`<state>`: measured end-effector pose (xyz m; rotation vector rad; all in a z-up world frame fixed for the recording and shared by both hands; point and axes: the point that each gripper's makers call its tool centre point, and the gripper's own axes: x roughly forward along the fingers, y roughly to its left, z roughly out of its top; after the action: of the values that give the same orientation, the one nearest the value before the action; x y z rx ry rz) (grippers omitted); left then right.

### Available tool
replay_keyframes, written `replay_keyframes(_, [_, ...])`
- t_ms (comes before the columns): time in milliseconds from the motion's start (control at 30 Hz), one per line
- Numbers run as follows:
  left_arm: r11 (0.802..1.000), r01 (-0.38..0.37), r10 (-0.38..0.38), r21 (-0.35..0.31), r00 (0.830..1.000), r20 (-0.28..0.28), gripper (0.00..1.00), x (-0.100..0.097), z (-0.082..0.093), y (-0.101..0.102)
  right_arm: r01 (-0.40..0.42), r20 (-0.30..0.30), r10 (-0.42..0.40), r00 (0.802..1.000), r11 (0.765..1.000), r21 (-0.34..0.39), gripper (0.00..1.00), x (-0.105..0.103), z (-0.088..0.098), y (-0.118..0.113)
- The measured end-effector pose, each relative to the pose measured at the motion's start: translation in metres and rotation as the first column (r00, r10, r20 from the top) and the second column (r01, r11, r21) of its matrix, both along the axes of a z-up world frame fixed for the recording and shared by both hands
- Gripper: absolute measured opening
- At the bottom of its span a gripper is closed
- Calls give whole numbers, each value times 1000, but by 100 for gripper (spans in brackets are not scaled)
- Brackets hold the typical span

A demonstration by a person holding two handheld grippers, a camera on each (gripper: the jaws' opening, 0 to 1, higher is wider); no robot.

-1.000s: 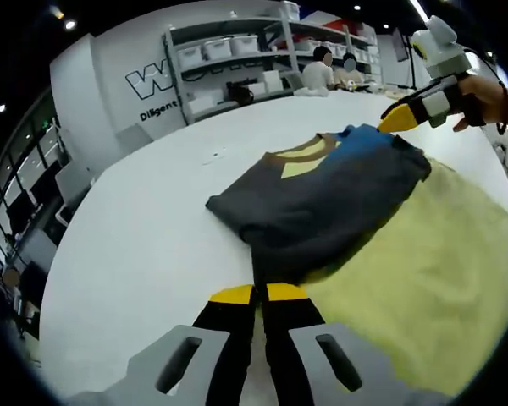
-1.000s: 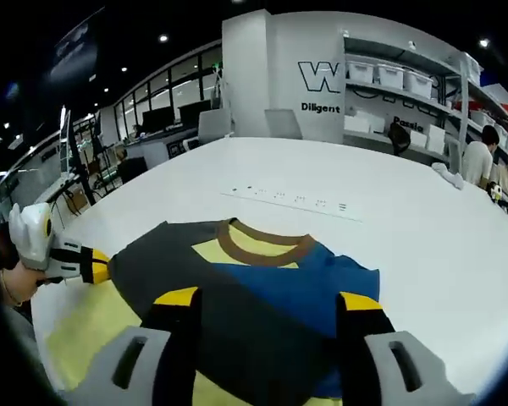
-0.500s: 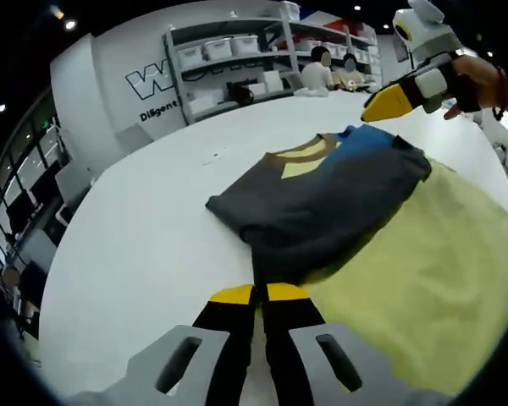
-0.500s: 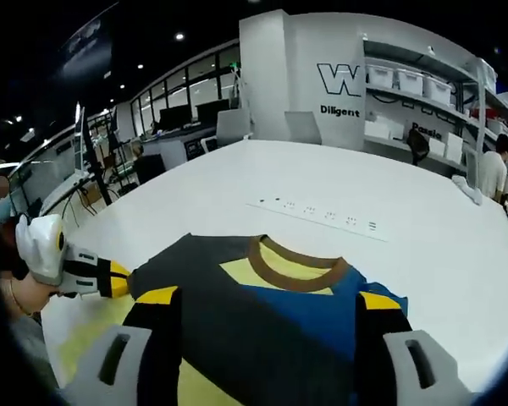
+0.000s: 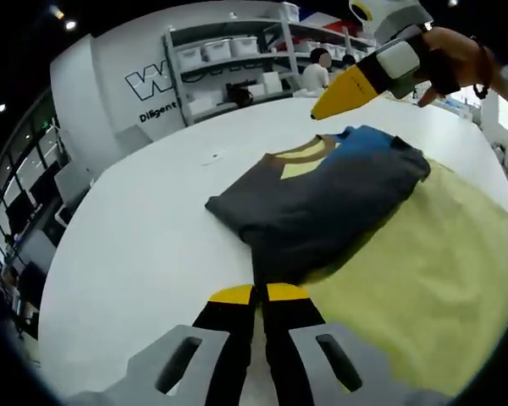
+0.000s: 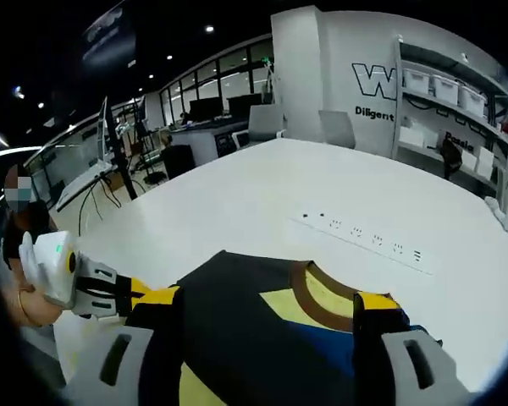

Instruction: Fold the garment on the visible template until the final outline fits inside the template.

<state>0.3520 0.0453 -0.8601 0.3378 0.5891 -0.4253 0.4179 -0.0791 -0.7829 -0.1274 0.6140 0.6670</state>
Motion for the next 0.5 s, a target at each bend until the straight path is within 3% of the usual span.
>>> replay_keyframes(500, [1000,14,-14,12,1000,17,2,-3,0,-1,-118,-53,117,992,993,0,77,13,-18,54])
